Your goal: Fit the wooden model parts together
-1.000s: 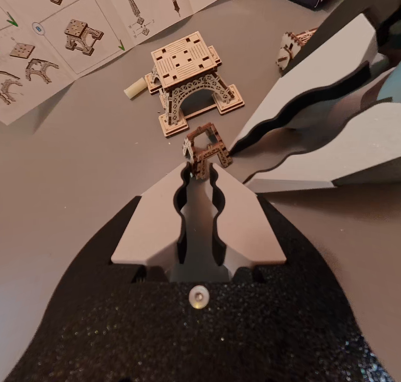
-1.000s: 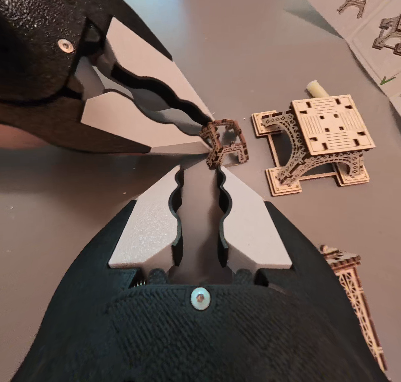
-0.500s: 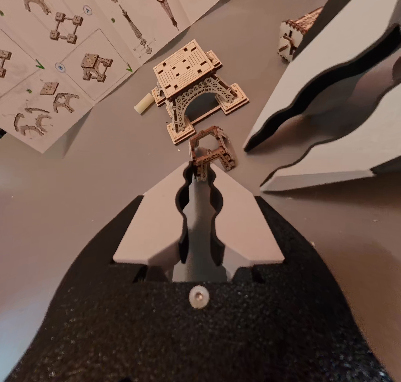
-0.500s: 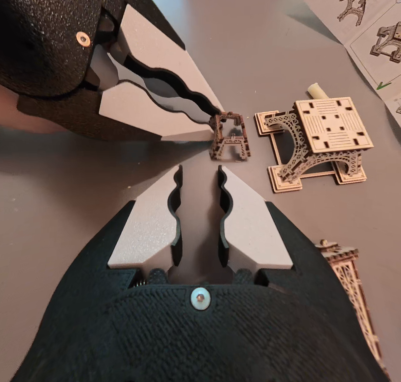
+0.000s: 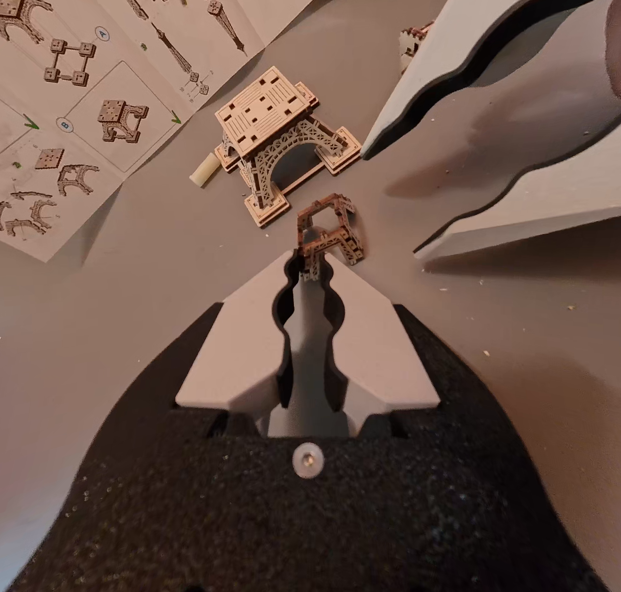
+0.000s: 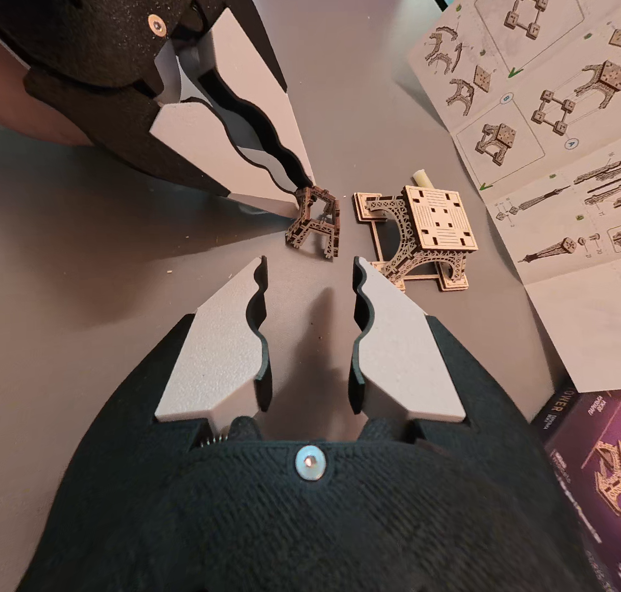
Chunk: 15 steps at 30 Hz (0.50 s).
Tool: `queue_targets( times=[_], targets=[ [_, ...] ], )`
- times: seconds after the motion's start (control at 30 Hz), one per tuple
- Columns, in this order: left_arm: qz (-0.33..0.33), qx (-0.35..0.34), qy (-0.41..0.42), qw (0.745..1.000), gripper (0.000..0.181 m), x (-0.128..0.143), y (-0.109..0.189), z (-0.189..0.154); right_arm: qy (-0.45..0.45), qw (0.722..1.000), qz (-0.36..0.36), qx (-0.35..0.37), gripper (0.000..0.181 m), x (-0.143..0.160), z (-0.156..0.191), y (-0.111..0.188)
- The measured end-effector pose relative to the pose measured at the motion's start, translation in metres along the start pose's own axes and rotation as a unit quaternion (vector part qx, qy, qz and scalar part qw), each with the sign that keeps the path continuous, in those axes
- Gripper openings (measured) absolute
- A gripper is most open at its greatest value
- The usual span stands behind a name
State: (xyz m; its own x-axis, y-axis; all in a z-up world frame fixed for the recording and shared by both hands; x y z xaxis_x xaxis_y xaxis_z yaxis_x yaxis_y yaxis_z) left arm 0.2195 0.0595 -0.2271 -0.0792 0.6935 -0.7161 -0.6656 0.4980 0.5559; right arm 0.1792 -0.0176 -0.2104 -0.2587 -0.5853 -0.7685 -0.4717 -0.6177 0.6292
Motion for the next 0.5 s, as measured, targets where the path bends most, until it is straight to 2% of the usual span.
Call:
queue_targets(
  times=[0.03,0.27,0.4,0.5],
  targets=[
    [-0.003,0.0,-0.002,1.0,0.009,-0.001,0.0,0.0,-0.002,1.0,-0.004,-0.004,0.049,0.0,0.0,0.0],
    [-0.001,0.002,0.002,1.0,0.022,0.0,-0.001,0.001,-0.066,0.996,-0.048,-0.036,0.05,0.0,0.0,-0.002],
    [-0.006,0.005,0.007,1.0,0.01,-0.001,0.0,0.002,-0.105,0.991,-0.067,-0.04,0.049,-0.001,-0.007,-0.002],
    [-0.009,0.005,0.004,1.0,0.01,-0.001,0.0,0.001,-0.111,0.991,-0.06,-0.041,0.05,0.0,-0.009,-0.005]
  ],
)
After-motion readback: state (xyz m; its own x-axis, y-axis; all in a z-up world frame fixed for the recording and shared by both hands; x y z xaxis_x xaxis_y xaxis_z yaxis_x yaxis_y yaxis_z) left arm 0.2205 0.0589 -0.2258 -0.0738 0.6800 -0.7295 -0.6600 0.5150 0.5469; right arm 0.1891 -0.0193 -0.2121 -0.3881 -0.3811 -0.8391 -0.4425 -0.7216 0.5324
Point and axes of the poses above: each gripper's, where its closed fingertips meet, y back along the fingers, x out of its underside, z = x × y across the jaws, the point moved 5 cm from there along y, back along the fingers, and after that the axes turned 13 degrees about -x, right-handed, at the moved point
